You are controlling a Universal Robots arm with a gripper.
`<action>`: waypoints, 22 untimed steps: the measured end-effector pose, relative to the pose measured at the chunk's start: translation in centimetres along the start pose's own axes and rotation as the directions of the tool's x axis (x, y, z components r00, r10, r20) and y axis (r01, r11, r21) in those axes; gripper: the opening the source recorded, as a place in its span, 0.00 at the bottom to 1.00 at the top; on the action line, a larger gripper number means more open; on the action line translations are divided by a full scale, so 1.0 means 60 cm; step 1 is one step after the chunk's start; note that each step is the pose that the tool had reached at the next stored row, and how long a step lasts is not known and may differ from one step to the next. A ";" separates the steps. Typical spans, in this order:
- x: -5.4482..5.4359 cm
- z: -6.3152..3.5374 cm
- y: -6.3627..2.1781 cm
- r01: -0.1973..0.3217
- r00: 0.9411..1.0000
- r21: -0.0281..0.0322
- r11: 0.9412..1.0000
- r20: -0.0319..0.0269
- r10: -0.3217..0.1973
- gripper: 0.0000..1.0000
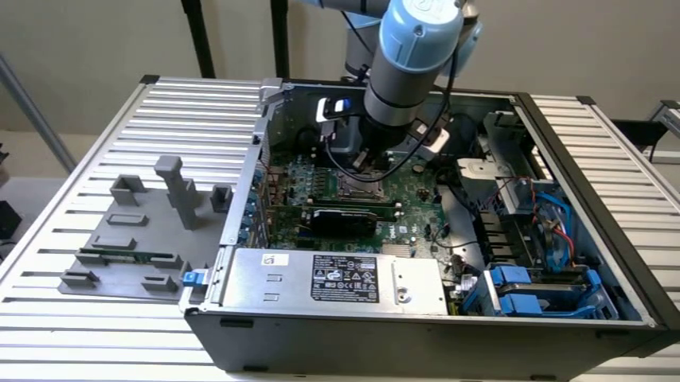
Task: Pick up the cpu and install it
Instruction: 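Install the first cpu locking lever, then install the second cpu locking lever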
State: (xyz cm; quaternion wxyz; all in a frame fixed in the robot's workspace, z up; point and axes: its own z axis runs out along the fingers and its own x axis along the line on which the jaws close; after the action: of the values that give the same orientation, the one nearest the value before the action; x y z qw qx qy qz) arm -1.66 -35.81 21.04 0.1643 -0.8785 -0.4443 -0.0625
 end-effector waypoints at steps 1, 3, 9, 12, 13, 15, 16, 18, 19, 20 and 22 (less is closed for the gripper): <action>-0.004 -0.005 0.001 0.000 1.000 0.000 1.000 0.000 0.000 0.11; -0.012 -0.015 0.004 0.000 1.000 0.000 1.000 0.000 0.000 0.11; -0.035 -0.051 0.011 0.000 1.000 0.000 1.000 0.000 0.000 0.11; -0.048 -0.060 0.008 0.000 1.000 0.000 1.000 0.000 0.000 0.11; -0.052 -0.062 0.006 0.000 1.000 0.000 1.000 0.000 0.000 0.11; -0.061 -0.067 0.002 0.000 1.000 0.000 1.000 0.000 0.000 0.11; -0.066 -0.069 -0.001 0.000 1.000 0.000 1.000 0.000 0.000 0.11; -0.075 -0.073 -0.006 0.000 1.000 0.000 1.000 0.000 0.000 0.11; -0.079 -0.076 -0.008 0.000 1.000 0.000 1.000 0.000 0.000 0.11; -0.084 -0.078 -0.010 0.000 1.000 0.000 1.000 0.000 0.000 0.11; -0.092 -0.083 -0.013 0.000 1.000 0.000 1.000 0.000 0.000 0.11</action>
State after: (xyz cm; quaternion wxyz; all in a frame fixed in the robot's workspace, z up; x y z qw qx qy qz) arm -5.40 -41.30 24.46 0.1643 -0.8784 -0.4443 -0.0625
